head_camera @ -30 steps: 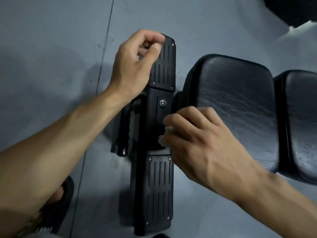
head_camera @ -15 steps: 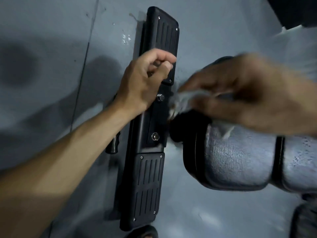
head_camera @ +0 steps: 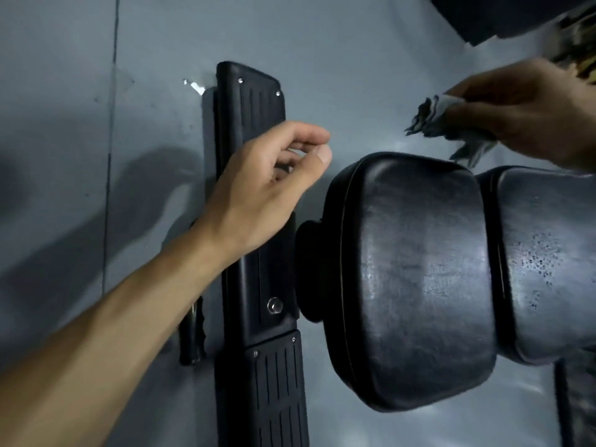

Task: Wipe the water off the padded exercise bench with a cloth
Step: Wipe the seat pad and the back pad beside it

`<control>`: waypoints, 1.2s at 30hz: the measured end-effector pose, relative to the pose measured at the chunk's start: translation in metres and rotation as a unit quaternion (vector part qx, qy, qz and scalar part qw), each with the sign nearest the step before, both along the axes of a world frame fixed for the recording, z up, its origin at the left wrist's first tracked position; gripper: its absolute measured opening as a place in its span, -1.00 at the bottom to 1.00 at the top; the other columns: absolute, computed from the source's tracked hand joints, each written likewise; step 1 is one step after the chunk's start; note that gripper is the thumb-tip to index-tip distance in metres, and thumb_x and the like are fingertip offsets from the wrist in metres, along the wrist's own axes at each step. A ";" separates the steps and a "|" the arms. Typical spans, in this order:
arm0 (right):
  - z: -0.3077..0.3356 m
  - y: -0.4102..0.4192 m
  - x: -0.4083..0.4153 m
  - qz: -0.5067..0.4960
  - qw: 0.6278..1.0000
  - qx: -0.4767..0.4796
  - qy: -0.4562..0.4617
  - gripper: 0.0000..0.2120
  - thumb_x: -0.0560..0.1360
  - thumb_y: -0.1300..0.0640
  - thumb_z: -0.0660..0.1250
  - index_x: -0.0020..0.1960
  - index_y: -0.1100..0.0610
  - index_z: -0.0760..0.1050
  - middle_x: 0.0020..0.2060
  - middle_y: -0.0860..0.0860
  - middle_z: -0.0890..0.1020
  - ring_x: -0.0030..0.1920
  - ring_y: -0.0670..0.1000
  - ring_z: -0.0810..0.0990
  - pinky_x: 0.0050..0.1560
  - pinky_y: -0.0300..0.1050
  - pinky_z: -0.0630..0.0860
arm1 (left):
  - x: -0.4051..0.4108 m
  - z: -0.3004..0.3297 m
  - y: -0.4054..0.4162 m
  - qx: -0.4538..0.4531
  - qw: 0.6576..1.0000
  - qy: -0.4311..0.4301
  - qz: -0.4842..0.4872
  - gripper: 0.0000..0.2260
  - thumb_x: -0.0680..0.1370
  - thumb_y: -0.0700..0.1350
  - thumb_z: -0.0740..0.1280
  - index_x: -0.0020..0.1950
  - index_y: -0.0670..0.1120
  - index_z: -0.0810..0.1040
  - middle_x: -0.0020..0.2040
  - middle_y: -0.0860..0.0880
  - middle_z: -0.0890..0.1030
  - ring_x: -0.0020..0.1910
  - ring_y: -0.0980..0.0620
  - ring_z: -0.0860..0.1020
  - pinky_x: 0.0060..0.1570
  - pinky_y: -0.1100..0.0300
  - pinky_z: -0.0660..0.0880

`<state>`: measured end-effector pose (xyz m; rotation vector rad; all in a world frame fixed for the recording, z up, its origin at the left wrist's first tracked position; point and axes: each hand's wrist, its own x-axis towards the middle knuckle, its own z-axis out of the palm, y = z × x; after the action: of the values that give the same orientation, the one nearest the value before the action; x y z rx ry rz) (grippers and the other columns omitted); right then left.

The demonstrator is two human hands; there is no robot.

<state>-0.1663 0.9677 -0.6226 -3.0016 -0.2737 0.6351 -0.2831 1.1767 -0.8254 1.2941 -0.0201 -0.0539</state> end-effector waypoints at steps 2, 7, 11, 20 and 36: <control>0.005 -0.012 -0.002 -0.010 1.000 -0.009 0.000 -0.77 0.57 -0.03 0.36 0.10 0.07 0.68 -0.16 0.05 0.73 -0.13 0.14 0.71 0.01 0.17 0.68 | 0.017 0.007 -0.006 0.027 0.999 -0.030 -0.029 -0.68 0.60 0.10 0.34 0.29 0.00 0.58 0.16 0.07 0.65 0.07 0.14 0.62 0.10 0.11 0.58; 0.019 -0.032 -0.007 -0.069 0.995 -0.021 0.067 -0.83 0.50 -0.07 0.40 -0.01 -0.05 0.72 -0.18 -0.03 0.75 -0.13 0.10 0.72 0.05 0.17 0.64 | 0.039 0.020 -0.024 0.096 0.986 -0.085 -0.108 -0.44 0.49 0.27 0.38 0.43 0.09 0.45 0.31 0.19 0.54 0.30 0.14 0.52 0.27 0.16 0.48; 0.012 -0.043 -0.021 -0.148 0.982 0.061 0.096 -0.84 0.61 0.14 0.36 0.02 0.05 0.73 -0.09 0.04 0.76 0.02 0.14 0.71 0.24 0.28 0.55 | 0.033 0.015 -0.034 0.060 0.987 -0.067 -0.131 -0.33 0.45 0.28 0.41 0.52 0.13 0.36 0.38 0.21 0.50 0.38 0.18 0.48 0.33 0.19 0.42; -0.019 -0.015 -0.030 -0.157 0.982 0.058 0.090 -0.76 0.65 0.09 0.24 0.12 0.05 0.69 -0.01 -0.14 0.73 0.06 -0.16 0.64 0.23 -0.10 0.49 | 0.034 0.014 -0.025 0.060 0.978 -0.007 -0.198 -0.18 0.42 0.34 0.40 0.61 0.16 0.22 0.45 0.25 0.44 0.45 0.19 0.42 0.43 0.11 0.34; -0.029 -0.024 0.003 -0.045 0.980 0.011 0.193 -0.71 0.66 0.09 0.12 -0.10 0.01 0.58 -0.19 -0.14 0.58 -0.08 -0.11 0.48 0.04 -0.38 0.31 | 0.056 0.020 -0.009 0.215 0.940 -0.001 -0.265 -0.05 0.39 0.52 0.33 0.66 0.23 0.01 0.60 0.29 0.20 0.59 0.18 0.20 0.51 -0.12 0.27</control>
<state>-0.1633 0.9436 -0.6516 -2.7697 -0.1193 1.1679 -0.2270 1.1674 -0.8056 1.6956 -0.3777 -0.5458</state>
